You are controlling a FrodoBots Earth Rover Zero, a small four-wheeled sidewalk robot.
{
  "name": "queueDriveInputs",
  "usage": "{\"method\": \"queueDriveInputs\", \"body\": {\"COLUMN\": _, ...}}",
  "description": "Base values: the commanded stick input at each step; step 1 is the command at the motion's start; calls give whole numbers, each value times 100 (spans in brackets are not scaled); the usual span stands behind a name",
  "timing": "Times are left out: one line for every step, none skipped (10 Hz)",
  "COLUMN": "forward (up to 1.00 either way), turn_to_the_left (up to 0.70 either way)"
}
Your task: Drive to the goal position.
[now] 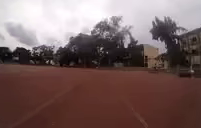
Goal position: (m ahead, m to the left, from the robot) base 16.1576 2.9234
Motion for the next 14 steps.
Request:
{"method": "queueDriveInputs", "body": {"forward": 50, "turn_to_the_left": 0}}
{"method": "queueDriveInputs", "body": {"forward": 50, "turn_to_the_left": 0}}
{"method": "queueDriveInputs", "body": {"forward": 50, "turn_to_the_left": 0}}
{"method": "queueDriveInputs", "body": {"forward": 50, "turn_to_the_left": 0}}
{"method": "queueDriveInputs", "body": {"forward": 50, "turn_to_the_left": 0}}
{"method": "queueDriveInputs", "body": {"forward": 50, "turn_to_the_left": 0}}
{"method": "queueDriveInputs", "body": {"forward": 50, "turn_to_the_left": 0}}
{"method": "queueDriveInputs", "body": {"forward": 50, "turn_to_the_left": 0}}
{"method": "queueDriveInputs", "body": {"forward": 50, "turn_to_the_left": 0}}
{"method": "queueDriveInputs", "body": {"forward": 50, "turn_to_the_left": 0}}
{"method": "queueDriveInputs", "body": {"forward": 50, "turn_to_the_left": 0}}
{"method": "queueDriveInputs", "body": {"forward": 50, "turn_to_the_left": 0}}
{"method": "queueDriveInputs", "body": {"forward": 50, "turn_to_the_left": 0}}
{"method": "queueDriveInputs", "body": {"forward": 50, "turn_to_the_left": 0}}
